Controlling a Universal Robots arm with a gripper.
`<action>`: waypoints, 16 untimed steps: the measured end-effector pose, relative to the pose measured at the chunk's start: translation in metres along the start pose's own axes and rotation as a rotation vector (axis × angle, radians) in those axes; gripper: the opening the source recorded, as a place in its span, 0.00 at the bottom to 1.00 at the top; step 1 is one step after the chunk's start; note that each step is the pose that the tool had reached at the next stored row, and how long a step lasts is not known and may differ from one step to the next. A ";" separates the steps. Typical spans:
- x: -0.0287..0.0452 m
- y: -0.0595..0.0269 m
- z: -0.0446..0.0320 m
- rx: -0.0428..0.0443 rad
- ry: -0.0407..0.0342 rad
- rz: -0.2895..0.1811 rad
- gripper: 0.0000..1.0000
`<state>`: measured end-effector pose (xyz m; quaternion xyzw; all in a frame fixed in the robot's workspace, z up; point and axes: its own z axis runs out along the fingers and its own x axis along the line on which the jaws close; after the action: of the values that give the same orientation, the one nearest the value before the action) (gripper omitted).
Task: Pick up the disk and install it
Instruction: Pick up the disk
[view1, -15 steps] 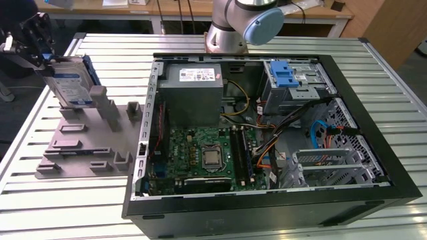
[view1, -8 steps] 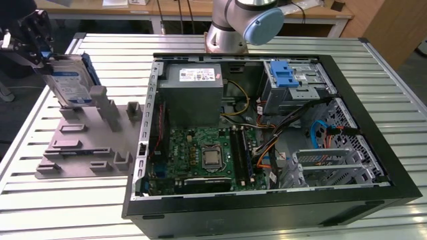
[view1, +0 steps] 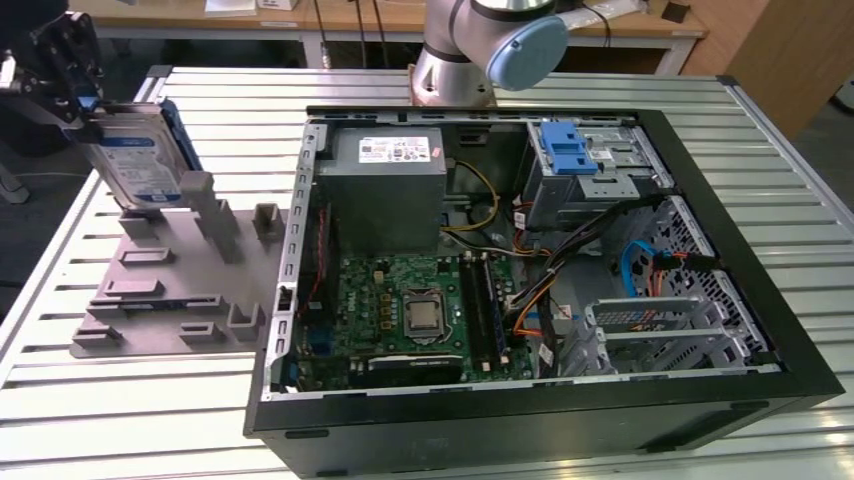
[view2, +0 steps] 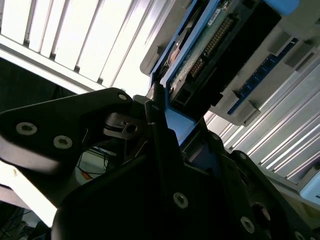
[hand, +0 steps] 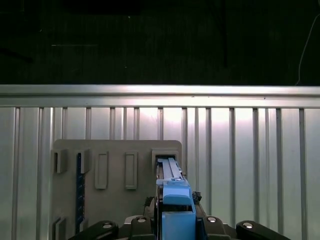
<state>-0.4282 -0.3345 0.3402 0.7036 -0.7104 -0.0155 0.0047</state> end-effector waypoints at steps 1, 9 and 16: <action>0.0000 0.0000 -0.0011 0.0002 -0.0001 0.000 0.36; -0.0002 0.0003 -0.0094 0.0013 -0.0002 0.000 0.36; -0.0003 0.0006 -0.0188 0.0018 -0.0003 0.000 0.36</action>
<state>-0.4283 -0.3345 0.3590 0.7036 -0.7104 -0.0150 0.0040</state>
